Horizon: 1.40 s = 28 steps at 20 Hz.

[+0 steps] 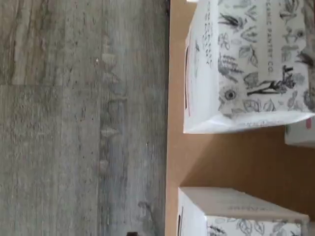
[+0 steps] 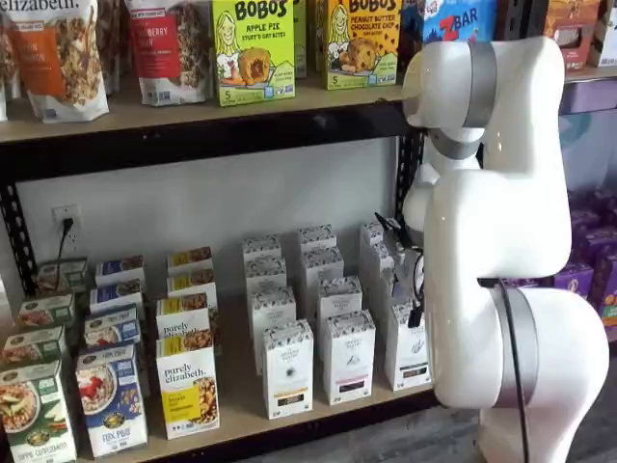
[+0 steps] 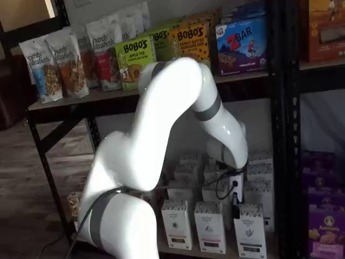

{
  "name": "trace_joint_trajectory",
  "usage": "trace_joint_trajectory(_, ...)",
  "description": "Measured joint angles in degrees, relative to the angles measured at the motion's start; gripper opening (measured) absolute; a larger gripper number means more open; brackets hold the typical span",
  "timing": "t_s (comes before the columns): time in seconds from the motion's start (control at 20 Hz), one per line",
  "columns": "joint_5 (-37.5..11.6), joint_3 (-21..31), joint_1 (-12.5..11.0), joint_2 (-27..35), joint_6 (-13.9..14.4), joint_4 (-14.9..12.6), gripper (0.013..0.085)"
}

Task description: Pick up the white box with a green strip in the middle, on the bottom shelf, the sixth box from the left

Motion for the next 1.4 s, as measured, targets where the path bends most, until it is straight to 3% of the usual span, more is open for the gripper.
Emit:
trace_joint_trajectory(0.7, 1.4, -10.0, 0.0, 8.7, 6.3, -7.0, 0.0850)
trace_joint_trajectory(1.15, 6.4, -16.5, 0.3, 13.3, 13.9, -15.5, 0.0850)
trace_joint_trajectory(1.4, 7.5, -18.5, 0.4, 14.7, 14.5, -16.1, 0.0850)
